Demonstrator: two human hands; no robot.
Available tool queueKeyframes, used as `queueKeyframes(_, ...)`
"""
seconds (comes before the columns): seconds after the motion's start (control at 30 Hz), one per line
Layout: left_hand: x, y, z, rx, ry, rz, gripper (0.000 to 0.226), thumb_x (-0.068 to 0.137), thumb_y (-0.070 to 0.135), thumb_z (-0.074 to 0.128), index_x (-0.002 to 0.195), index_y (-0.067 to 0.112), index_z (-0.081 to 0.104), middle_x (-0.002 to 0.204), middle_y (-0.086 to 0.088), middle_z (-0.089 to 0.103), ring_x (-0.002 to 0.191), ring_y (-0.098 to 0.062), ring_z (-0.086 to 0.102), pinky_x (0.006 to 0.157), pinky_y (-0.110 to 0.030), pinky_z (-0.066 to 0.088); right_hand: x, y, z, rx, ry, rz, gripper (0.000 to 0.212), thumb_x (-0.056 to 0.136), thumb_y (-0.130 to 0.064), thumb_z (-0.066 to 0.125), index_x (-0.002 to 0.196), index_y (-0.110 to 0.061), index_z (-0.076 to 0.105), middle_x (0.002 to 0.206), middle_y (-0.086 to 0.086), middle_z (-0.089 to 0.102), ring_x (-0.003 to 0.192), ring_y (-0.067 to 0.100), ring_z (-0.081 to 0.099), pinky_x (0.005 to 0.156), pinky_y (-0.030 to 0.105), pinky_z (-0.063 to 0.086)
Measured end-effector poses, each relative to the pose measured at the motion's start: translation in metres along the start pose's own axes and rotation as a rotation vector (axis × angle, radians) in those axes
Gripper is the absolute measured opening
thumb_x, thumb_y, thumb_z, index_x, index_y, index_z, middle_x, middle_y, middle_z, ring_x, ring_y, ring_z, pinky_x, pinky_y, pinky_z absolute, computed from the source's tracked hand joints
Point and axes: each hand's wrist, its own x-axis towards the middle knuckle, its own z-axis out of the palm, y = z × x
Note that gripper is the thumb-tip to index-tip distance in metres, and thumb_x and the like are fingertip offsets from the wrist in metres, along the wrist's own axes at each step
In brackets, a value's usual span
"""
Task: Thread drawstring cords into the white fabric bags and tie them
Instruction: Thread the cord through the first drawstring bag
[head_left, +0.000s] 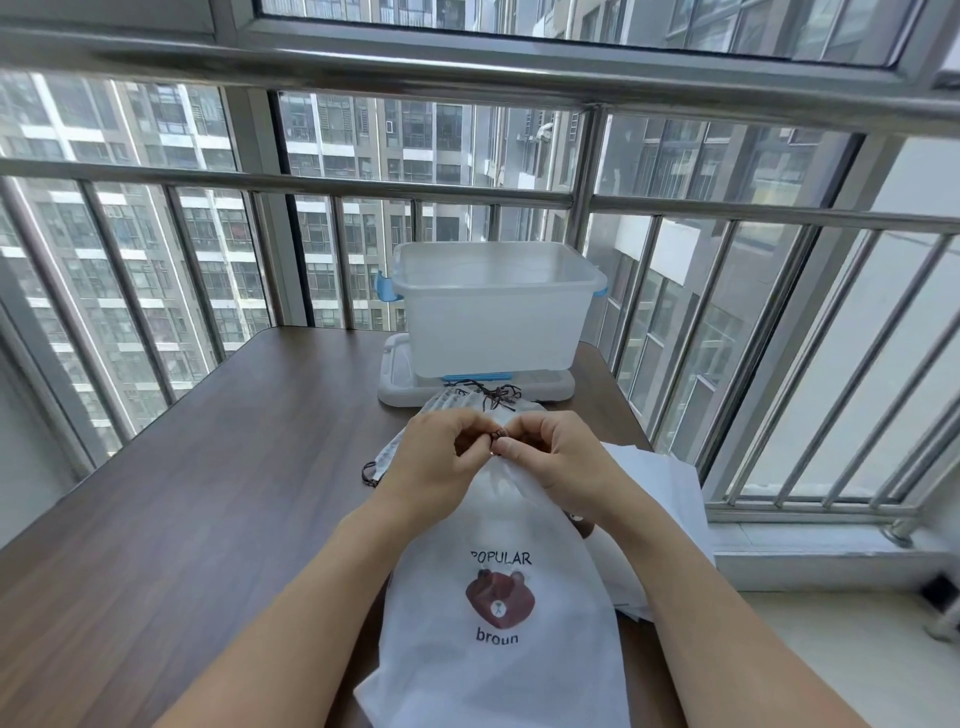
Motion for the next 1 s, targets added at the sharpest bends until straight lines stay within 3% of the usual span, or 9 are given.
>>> queueKeyframes(0.2, 0.000, -0.006, -0.001, 0.020, -0.128, -0.060, 0.018, 0.097, 0.013, 0.057, 0.088, 0.025, 0.067, 0.074, 0.010, 0.064, 0.064, 0.001, 0.051, 0.061, -0.013, 0.041, -0.001, -0.002, 0.000, -0.135, 0.062, -0.026, 0.020, 0.093, -0.019, 0.071, 0.074, -0.025, 0.070, 0.061, -0.015, 0.059, 0.056, 0.001, 0.046, 0.058, 0.018, 0.037)
queueKeyframes(0.3, 0.002, -0.009, 0.000, 0.032, -0.189, -0.105, 0.024, 0.102, 0.017, 0.050, 0.081, 0.024, 0.059, 0.066, 0.010, 0.051, 0.056, 0.000, 0.042, 0.056, -0.017, 0.035, -0.002, -0.006, -0.001, -0.224, 0.134, -0.037, 0.014, 0.090, -0.018, 0.074, 0.076, -0.016, 0.072, 0.057, -0.011, 0.057, 0.052, 0.002, 0.046, 0.055, 0.014, 0.034)
queueKeyframes(0.4, 0.003, -0.008, 0.000, -0.084, -0.220, -0.187, 0.030, 0.104, 0.017, 0.047, 0.075, 0.023, 0.054, 0.062, 0.011, 0.044, 0.051, -0.001, 0.036, 0.053, -0.020, 0.031, -0.002, -0.007, -0.004, -0.198, 0.184, -0.060, 0.007, 0.088, -0.019, 0.077, 0.087, -0.016, 0.072, 0.056, -0.004, 0.056, 0.051, 0.005, 0.043, 0.054, 0.015, 0.034)
queueKeyframes(0.53, 0.002, -0.009, 0.000, -0.254, -0.263, -0.278, 0.027, 0.104, 0.016, 0.046, 0.080, 0.017, 0.059, 0.063, 0.010, 0.043, 0.057, -0.006, 0.036, 0.056, -0.023, 0.031, -0.003, -0.009, -0.003, -0.164, 0.145, -0.069, 0.007, 0.091, -0.015, 0.073, 0.096, -0.018, 0.078, 0.059, -0.014, 0.061, 0.055, 0.003, 0.050, 0.058, 0.013, 0.038)
queueKeyframes(0.63, 0.002, -0.009, 0.002, -0.255, -0.238, -0.258, 0.028, 0.103, 0.014, 0.049, 0.079, 0.018, 0.061, 0.064, 0.009, 0.047, 0.059, -0.006, 0.039, 0.058, -0.023, 0.033, -0.003, -0.009, -0.005, -0.123, 0.163, -0.068, 0.008, 0.090, -0.012, 0.073, 0.088, -0.014, 0.080, 0.075, -0.009, 0.075, 0.070, 0.011, 0.068, 0.067, 0.018, 0.049)
queueKeyframes(0.77, 0.000, -0.008, 0.005, -0.187, -0.118, -0.219, 0.021, 0.100, 0.015, 0.057, 0.082, 0.016, 0.069, 0.065, 0.011, 0.058, 0.057, 0.001, 0.048, 0.060, -0.016, 0.038, -0.002, -0.006, -0.005, -0.148, 0.163, -0.023, 0.010, 0.093, -0.014, 0.071, 0.086, -0.013, 0.078, 0.078, -0.002, 0.076, 0.072, 0.011, 0.068, 0.068, 0.021, 0.051)
queueKeyframes(0.87, -0.002, -0.006, 0.004, -0.082, -0.035, -0.167, 0.015, 0.097, 0.016, 0.062, 0.087, 0.015, 0.073, 0.067, 0.010, 0.064, 0.058, 0.004, 0.053, 0.058, -0.011, 0.040, -0.002, -0.006, -0.003, -0.059, 0.090, 0.067, 0.015, 0.098, -0.016, 0.065, 0.090, -0.010, 0.077, 0.080, 0.000, 0.074, 0.070, 0.005, 0.062, 0.066, 0.020, 0.048)
queueKeyframes(1.0, -0.002, 0.000, 0.003, -0.094, -0.023, -0.117, 0.015, 0.096, 0.011, 0.062, 0.087, 0.015, 0.073, 0.071, 0.008, 0.068, 0.062, 0.004, 0.056, 0.062, -0.010, 0.043, -0.004, -0.008, -0.009, 0.328, -0.045, 0.304, 0.027, 0.102, -0.020, 0.060, 0.100, 0.004, 0.070, 0.077, 0.014, 0.057, 0.050, 0.008, 0.045, 0.044, 0.016, 0.033)
